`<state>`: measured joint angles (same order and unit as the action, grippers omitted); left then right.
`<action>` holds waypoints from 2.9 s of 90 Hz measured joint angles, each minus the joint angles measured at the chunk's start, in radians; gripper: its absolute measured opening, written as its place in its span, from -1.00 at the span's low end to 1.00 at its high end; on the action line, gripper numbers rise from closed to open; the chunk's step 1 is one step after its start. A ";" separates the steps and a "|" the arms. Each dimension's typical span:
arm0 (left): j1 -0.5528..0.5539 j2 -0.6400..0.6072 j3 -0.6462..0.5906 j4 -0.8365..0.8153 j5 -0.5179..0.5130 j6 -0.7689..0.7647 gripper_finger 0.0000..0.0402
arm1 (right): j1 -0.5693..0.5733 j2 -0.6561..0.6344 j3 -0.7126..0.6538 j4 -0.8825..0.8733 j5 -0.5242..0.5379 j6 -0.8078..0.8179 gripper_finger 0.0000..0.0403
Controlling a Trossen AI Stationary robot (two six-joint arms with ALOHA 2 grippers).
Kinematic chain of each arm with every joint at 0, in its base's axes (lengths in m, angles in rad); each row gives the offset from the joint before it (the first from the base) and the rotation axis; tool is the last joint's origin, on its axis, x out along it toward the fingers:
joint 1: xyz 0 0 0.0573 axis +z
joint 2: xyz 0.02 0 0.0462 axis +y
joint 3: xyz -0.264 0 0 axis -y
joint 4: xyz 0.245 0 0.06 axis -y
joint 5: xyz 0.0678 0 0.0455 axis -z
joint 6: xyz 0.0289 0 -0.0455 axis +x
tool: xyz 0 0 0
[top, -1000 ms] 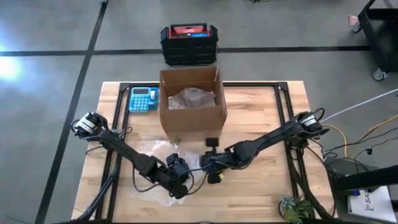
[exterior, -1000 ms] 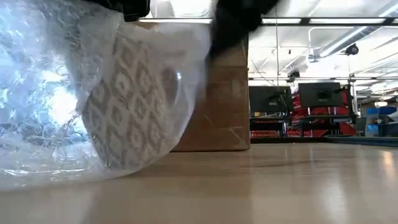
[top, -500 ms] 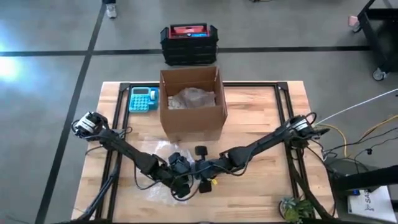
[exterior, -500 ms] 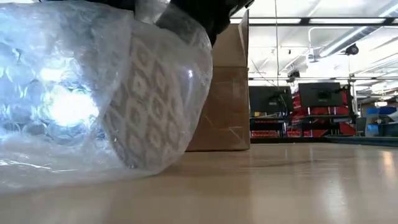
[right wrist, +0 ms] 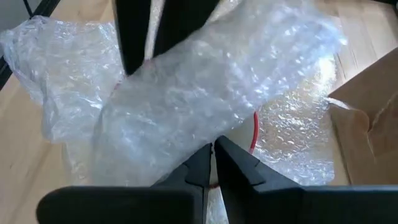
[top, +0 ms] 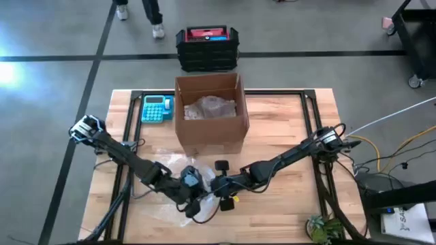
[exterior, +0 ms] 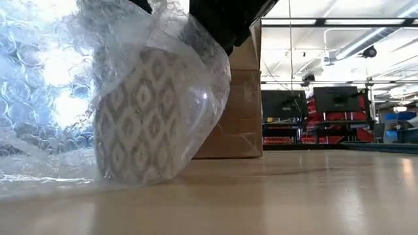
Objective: Wrap mug
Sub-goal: Wrap the gray mug with transparent bubble wrap
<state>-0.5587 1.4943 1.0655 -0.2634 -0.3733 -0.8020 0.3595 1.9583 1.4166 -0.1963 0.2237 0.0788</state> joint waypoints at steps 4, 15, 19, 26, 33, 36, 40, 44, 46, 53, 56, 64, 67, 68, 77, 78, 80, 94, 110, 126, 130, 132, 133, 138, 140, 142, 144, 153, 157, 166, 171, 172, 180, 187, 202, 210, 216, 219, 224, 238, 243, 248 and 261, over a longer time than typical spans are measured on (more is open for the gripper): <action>0.000 -0.007 0.000 -0.001 -0.031 0.006 -0.90 | 0.000 0.000 0.000 0.000 0.000 0.000 -0.93; 0.015 0.011 0.000 -0.001 -0.035 0.018 -0.90 | 0.000 0.000 0.000 0.000 0.000 0.000 -0.93; 0.021 0.031 0.000 -0.001 -0.035 0.029 -0.90 | 0.000 0.000 0.000 0.000 0.000 0.000 -0.93; 0.032 0.079 0.000 -0.001 -0.030 0.028 -0.90 | 0.000 0.000 0.000 -0.001 0.001 0.000 -0.93; 0.034 0.123 0.002 0.003 -0.007 0.024 -0.90 | 0.000 0.000 0.000 -0.016 0.001 -0.001 -0.93; 0.033 0.137 0.004 0.007 0.001 0.023 -0.90 | 0.001 0.000 0.000 -0.015 -0.004 -0.001 -0.93; 0.029 0.155 0.005 0.010 0.002 0.015 -0.90 | 0.002 0.000 0.000 -0.018 -0.005 0.001 -0.93; 0.028 0.167 0.005 0.008 0.008 0.005 -0.90 | 0.003 -0.003 0.000 -0.023 -0.008 0.004 -0.93; 0.028 0.172 0.004 0.005 0.017 0.004 -0.90 | 0.002 -0.004 0.000 -0.022 -0.007 0.006 -0.93; 0.028 0.186 0.003 0.002 0.036 0.002 -0.90 | 0.000 -0.014 0.026 -0.069 -0.006 0.014 -0.93; 0.029 0.187 0.002 -0.001 0.048 0.000 -0.90 | 0.000 -0.019 0.044 -0.108 -0.006 0.018 -0.93; 0.029 0.193 0.002 -0.002 0.059 0.000 -0.90 | 0.003 -0.031 0.100 -0.202 -0.033 0.017 -0.93; 0.029 0.196 0.002 -0.002 0.059 0.001 -0.90 | 0.004 -0.032 0.120 -0.232 -0.051 0.017 -0.93; 0.029 0.197 0.002 -0.002 0.059 0.001 -0.90 | 0.004 -0.032 0.126 -0.240 -0.058 0.017 -0.93; 0.027 0.202 0.002 -0.001 0.059 0.001 -0.90 | 0.008 -0.032 0.167 -0.263 -0.119 0.019 -0.93; 0.027 0.202 0.002 -0.002 0.059 0.001 -0.90 | 0.008 -0.033 0.168 -0.258 -0.125 0.019 -0.93; 0.027 0.202 0.002 -0.002 0.059 0.001 -0.90 | 0.008 -0.033 0.168 -0.246 -0.134 0.019 -0.93; 0.029 0.197 0.001 0.015 0.060 0.007 -0.90 | 0.001 0.027 0.169 -0.211 -0.145 0.045 -0.93; 0.026 0.177 0.016 -0.020 0.083 0.010 -0.90 | -0.009 0.070 0.172 -0.198 -0.139 0.075 -0.93; 0.014 0.154 0.093 -0.177 0.096 0.014 -0.90 | -0.007 0.070 0.174 -0.158 -0.135 0.068 -0.93; 0.010 0.151 0.117 -0.225 0.094 0.003 -0.90 | -0.007 0.070 0.176 -0.144 -0.139 0.066 -0.93; 0.007 0.150 0.128 -0.248 0.092 -0.002 -0.90 | -0.007 0.070 0.180 -0.145 -0.138 0.065 -0.93; 0.007 0.151 0.133 -0.261 0.091 -0.003 -0.90 | -0.007 0.070 0.182 -0.147 -0.138 0.065 -0.93; 0.002 0.150 0.156 -0.322 0.089 -0.010 -0.90 | -0.007 0.072 0.191 -0.148 -0.137 0.059 -0.93; 0.001 0.151 0.162 -0.343 0.088 -0.011 -0.90 | -0.007 0.073 0.195 -0.148 -0.138 0.055 -0.93; 0.001 0.151 0.165 -0.352 0.088 -0.014 -0.90 | -0.007 0.073 0.198 -0.148 -0.138 0.052 -0.93; 0.001 0.151 0.167 -0.356 0.087 -0.016 -0.90 | -0.008 0.073 0.200 -0.151 -0.138 0.049 -0.93; 0.001 0.150 0.163 -0.357 0.091 -0.021 -0.90 | -0.008 0.074 0.209 -0.161 -0.138 0.044 -0.93; 0.001 0.148 0.153 -0.355 0.116 -0.031 -0.90 | -0.008 0.076 0.209 -0.161 -0.140 0.044 -0.93; 0.001 0.152 0.141 -0.366 0.171 -0.048 -0.90 | -0.009 0.079 0.203 -0.181 -0.145 0.044 -0.93; 0.001 0.152 0.139 -0.366 0.185 -0.050 -0.90 | -0.007 0.080 0.199 -0.211 -0.153 0.039 -0.93; 0.001 0.152 0.140 -0.366 0.188 -0.051 -0.90 | -0.006 0.081 0.199 -0.213 -0.152 0.037 -0.93; 0.000 0.152 0.142 -0.377 0.205 -0.049 -0.90 | -0.004 0.081 0.199 -0.204 -0.153 0.034 -0.93; -0.002 0.152 0.143 -0.385 0.209 -0.046 -0.90 | -0.002 0.076 0.199 -0.198 -0.153 0.034 -0.93; -0.006 0.136 0.190 -0.424 0.182 0.006 -0.90 | -0.002 0.072 0.199 -0.194 -0.152 0.033 -0.93; -0.009 0.106 0.235 -0.466 0.108 0.018 -0.90 | -0.002 0.072 0.200 -0.191 -0.149 0.033 -0.93; -0.011 0.092 0.250 -0.482 0.062 0.023 -0.90 | -0.002 0.072 0.200 -0.185 -0.149 0.033 -0.93; -0.011 0.090 0.250 -0.480 0.039 0.023 -0.90 | -0.002 0.072 0.200 -0.183 -0.147 0.033 -0.93; -0.012 0.090 0.243 -0.465 0.006 0.024 -0.90 | -0.002 0.072 0.200 -0.182 -0.146 0.033 -0.93; -0.001 0.123 0.157 -0.341 0.009 0.024 -0.90 | -0.002 0.073 0.200 -0.194 -0.147 0.034 -0.93; -0.001 0.136 0.114 -0.263 0.025 0.024 -0.90 | 0.000 0.074 0.200 -0.205 -0.151 0.033 -0.93; -0.002 0.143 0.074 -0.175 0.052 0.024 -0.90 | 0.002 0.075 0.200 -0.207 -0.155 0.033 -0.93; 0.002 0.154 -0.015 -0.113 0.078 -0.041 -0.90 | -0.006 0.054 0.203 -0.184 -0.144 0.042 -0.93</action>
<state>-0.5568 1.6485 1.0502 -0.3769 -0.2950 -0.8429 0.3532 2.0120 1.6199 -0.3799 0.0796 0.1211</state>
